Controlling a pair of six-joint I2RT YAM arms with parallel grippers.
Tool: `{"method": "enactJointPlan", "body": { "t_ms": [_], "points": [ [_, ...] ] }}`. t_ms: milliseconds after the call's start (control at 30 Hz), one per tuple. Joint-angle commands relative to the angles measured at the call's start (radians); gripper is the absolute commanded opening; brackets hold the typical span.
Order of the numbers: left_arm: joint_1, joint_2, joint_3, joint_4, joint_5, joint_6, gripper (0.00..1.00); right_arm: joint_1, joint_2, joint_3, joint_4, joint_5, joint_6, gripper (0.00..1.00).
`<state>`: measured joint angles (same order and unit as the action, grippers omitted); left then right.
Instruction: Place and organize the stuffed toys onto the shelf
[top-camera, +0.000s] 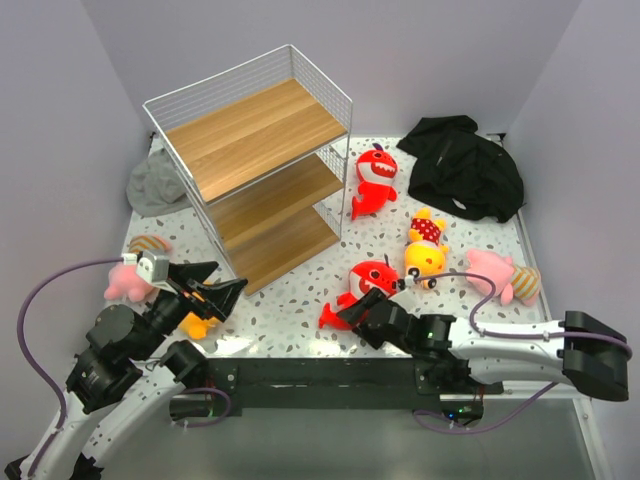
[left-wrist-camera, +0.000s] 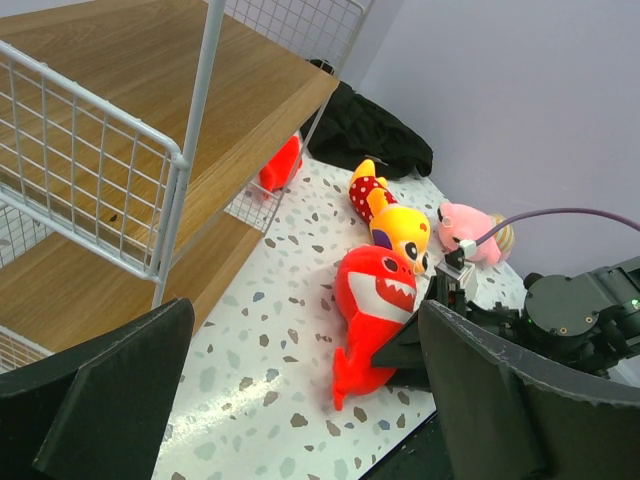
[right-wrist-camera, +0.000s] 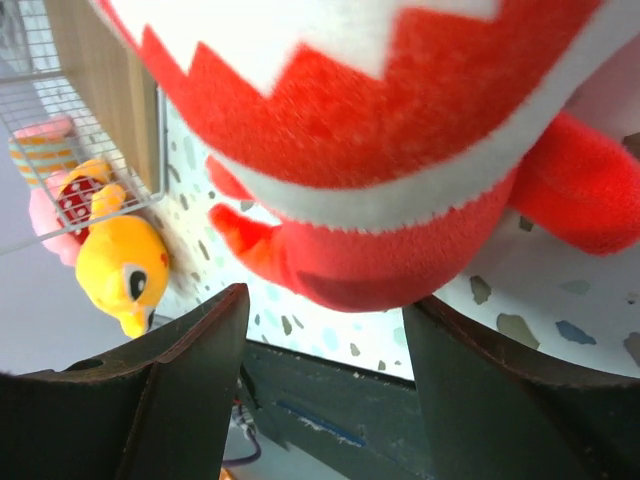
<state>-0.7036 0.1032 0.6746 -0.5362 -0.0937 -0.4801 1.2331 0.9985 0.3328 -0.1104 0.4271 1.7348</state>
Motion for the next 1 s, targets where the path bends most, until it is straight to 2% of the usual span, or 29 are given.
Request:
{"method": "enactJointPlan", "body": {
  "t_ms": [0, 67, 167, 200, 233, 300, 333, 400, 733, 967],
  "points": [
    [-0.005, -0.002, 0.002, 0.021, -0.008, -0.015, 1.00, 0.006, 0.048, 0.002, -0.011, 0.091, 0.039, 0.66],
    [-0.005, -0.002, 0.002, 0.021, -0.009, -0.015, 1.00, 0.008, 0.064, 0.002, -0.015, 0.101, 0.034, 0.64],
    [-0.005, 0.001, 0.002, 0.019, -0.008, -0.014, 1.00, 0.006, 0.068, 0.011, -0.031, 0.110, 0.000, 0.53],
    [-0.007, 0.003, 0.002, 0.019, -0.008, -0.014, 1.00, 0.008, 0.063, 0.015, -0.035, 0.114, -0.030, 0.47],
    [-0.005, 0.001, 0.002, 0.019, -0.009, -0.015, 1.00, 0.008, 0.060, 0.024, -0.037, 0.121, -0.050, 0.34],
    [-0.005, 0.001, 0.002, 0.019, -0.011, -0.015, 1.00, 0.009, 0.040, 0.049, -0.041, 0.130, -0.134, 0.21],
    [-0.005, 0.001, 0.002, 0.021, -0.011, -0.015, 1.00, 0.009, 0.032, 0.063, -0.044, 0.133, -0.176, 0.09],
    [-0.005, 0.004, 0.002, 0.019, -0.011, -0.015, 1.00, 0.009, 0.013, 0.112, -0.070, 0.130, -0.300, 0.01],
    [-0.005, 0.001, 0.003, 0.016, -0.017, -0.020, 1.00, 0.009, -0.155, 0.371, -0.374, 0.150, -0.770, 0.00],
    [-0.005, 0.003, 0.002, 0.018, -0.020, -0.018, 1.00, 0.011, -0.190, 0.593, -0.552, 0.115, -1.060, 0.00]
  ]
}}
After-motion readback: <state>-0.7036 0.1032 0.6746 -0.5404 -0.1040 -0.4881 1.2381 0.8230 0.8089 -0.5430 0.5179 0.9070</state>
